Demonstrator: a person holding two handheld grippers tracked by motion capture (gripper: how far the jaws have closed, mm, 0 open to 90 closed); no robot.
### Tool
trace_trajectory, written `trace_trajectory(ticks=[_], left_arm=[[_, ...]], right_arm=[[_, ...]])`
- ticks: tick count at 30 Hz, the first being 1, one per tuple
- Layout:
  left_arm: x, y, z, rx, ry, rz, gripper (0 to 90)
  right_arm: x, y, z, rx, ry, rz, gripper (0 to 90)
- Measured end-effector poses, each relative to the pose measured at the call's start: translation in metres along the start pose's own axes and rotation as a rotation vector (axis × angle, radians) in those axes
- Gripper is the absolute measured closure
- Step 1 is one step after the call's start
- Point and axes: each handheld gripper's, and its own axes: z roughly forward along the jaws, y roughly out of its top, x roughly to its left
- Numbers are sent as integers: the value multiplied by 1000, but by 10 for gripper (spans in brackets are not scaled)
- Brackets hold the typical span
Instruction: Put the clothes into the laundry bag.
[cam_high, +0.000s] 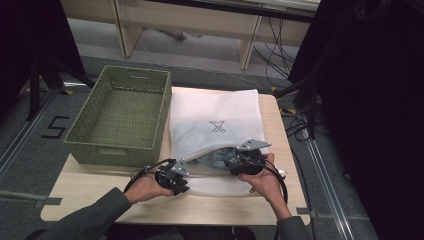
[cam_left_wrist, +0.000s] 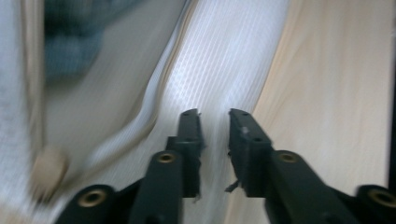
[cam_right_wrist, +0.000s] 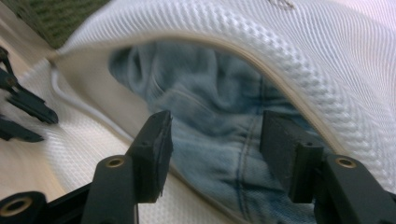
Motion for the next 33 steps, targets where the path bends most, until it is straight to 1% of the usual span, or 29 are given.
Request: trace_trajectory(ticks=[1, 4, 5, 6, 7, 8, 9, 10, 11, 12, 13, 14, 15, 16, 18, 19, 20, 21, 22, 23, 24, 25, 26, 28, 29, 30, 31, 32, 33], left_arm=[[-2, 2, 3, -22, -6, -11, 633], [-9, 11, 17, -75, -39, -20, 585], [-11, 13, 21, -77, -48, -19, 580], [-13, 13, 25, -64, -44, -4, 580], [-14, 13, 28, -35, -31, 9, 586], [-15, 10, 30, -8, -20, 11, 602], [-14, 9, 30, -21, -6, 28, 633], [-14, 8, 30, -27, -7, 2, 653], [-13, 8, 29, -24, -6, -12, 697], [-12, 8, 28, -22, -8, -24, 738], [-11, 7, 28, -22, -6, -16, 767], [-11, 7, 28, -21, -8, -23, 798], [-11, 6, 27, -21, -8, -24, 818], [-11, 6, 27, -18, -10, -24, 834], [-12, 6, 27, -12, -8, -26, 847], [-11, 6, 27, -14, -10, -21, 852], [-11, 6, 26, -17, -12, -28, 855], [-12, 5, 26, -14, -12, -45, 857], [-11, 4, 26, -16, -15, -49, 859], [-11, 5, 26, -15, -15, -41, 859], [-10, 5, 26, -14, -19, -43, 859], [-10, 5, 26, -15, -24, -45, 859], [-9, 5, 25, -13, -26, -46, 859], [-9, 5, 25, -5, -26, -43, 858], [-8, 6, 25, -1, -28, -38, 857], [-9, 6, 25, -4, -26, -39, 856], [-8, 6, 26, -5, -31, -38, 856], [-8, 5, 25, -7, -26, -40, 855], [-9, 5, 25, -8, -27, -42, 855]], right_arm=[[-1, -3, 2, 3, 14, -1, 420], [2, -4, 11, 28, 28, -20, 388], [4, -5, 15, 32, 39, -29, 390], [8, -8, 23, 3, 42, -36, 393], [11, -8, 26, 54, 59, -52, 394], [15, -12, 35, 37, 58, -63, 405], [18, -12, 38, 93, 61, -79, 417], [21, -15, 45, 112, 56, -80, 430], [23, -16, 51, 138, 48, -96, 451], [25, -16, 57, 143, 22, -91, 489], [24, -16, 61, 166, 7, -111, 544], [23, -16, 65, 164, -19, -138, 601], [22, -15, 66, 181, -28, -154, 663], [22, -14, 69, 177, -49, -160, 696], [21, -11, 74, 181, -63, -161, 736], [21, -9, 77, 173, -72, -151, 747], [20, -7, 80, 166, -88, -154, 754], [18, -4, 84, 160, -105, -142, 757], [15, -1, 88, 159, -123, -139, 760], [10, 2, 92, 155, -141, -131, 765], [4, 4, 96, 138, -168, -137, 770], [-2, 7, 99, 129, -193, -126, 774], [-7, 9, 101, 126, -214, -101, 777], [-21, 12, 105, 99, -238, -76, 779], [-26, 12, 106, 87, -234, -65, 776], [-29, 12, 107, 80, -230, -71, 773], [-28, 12, 106, 81, -223, -51, 766], [-28, 12, 105, 81, -218, -59, 754], [-26, 12, 103, 82, -214, -43, 732]])
